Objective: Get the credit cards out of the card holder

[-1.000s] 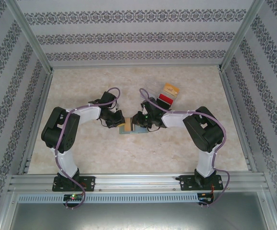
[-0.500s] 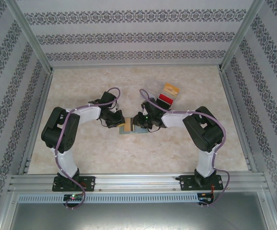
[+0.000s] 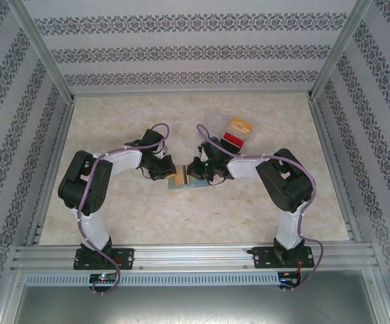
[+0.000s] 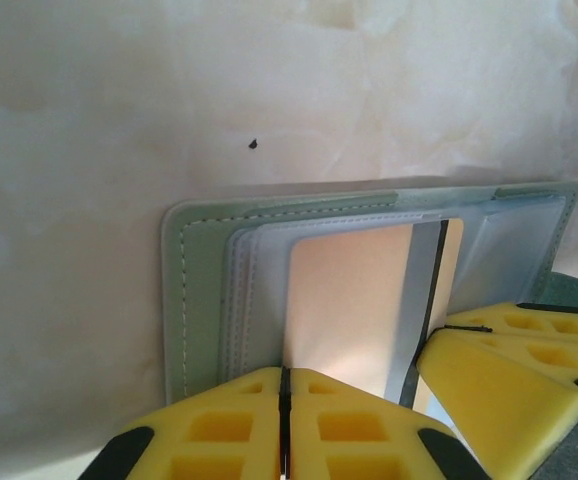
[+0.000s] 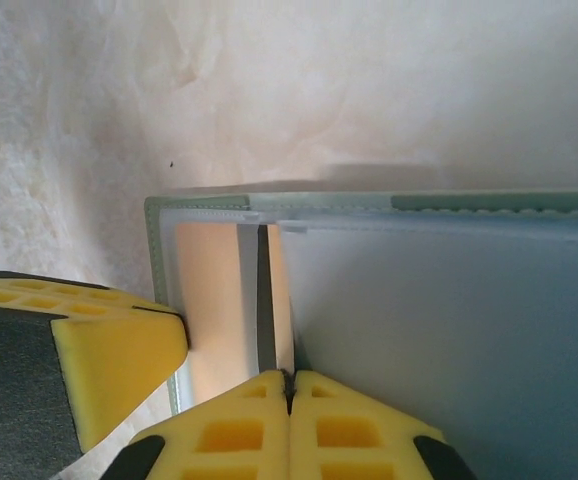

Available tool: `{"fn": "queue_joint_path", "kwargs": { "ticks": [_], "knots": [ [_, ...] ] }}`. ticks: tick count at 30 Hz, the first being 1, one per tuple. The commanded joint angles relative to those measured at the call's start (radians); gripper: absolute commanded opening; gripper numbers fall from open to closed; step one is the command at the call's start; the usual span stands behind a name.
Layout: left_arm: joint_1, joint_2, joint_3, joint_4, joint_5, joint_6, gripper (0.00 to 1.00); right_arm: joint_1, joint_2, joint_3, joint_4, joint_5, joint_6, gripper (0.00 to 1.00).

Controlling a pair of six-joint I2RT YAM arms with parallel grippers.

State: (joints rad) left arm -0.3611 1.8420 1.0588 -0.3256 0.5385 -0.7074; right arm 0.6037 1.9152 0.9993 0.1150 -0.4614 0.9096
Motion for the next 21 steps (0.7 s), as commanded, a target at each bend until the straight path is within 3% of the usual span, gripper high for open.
{"fn": "queue_joint_path", "kwargs": {
  "ticks": [1, 11, 21],
  "knots": [
    [-0.010, 0.030, 0.005, -0.063, -0.066, 0.023, 0.16, -0.019, -0.056, -0.035, -0.006, 0.056, -0.025, 0.03],
    [-0.009, -0.079, 0.084, -0.107, -0.046, 0.019, 0.43, -0.083, -0.260, -0.111, -0.014, 0.041, -0.188, 0.00],
    [0.088, -0.341, 0.118, -0.325, -0.281, 0.104, 0.89, -0.117, -0.470, -0.026, -0.146, 0.075, -0.569, 0.00]
  ]
}}
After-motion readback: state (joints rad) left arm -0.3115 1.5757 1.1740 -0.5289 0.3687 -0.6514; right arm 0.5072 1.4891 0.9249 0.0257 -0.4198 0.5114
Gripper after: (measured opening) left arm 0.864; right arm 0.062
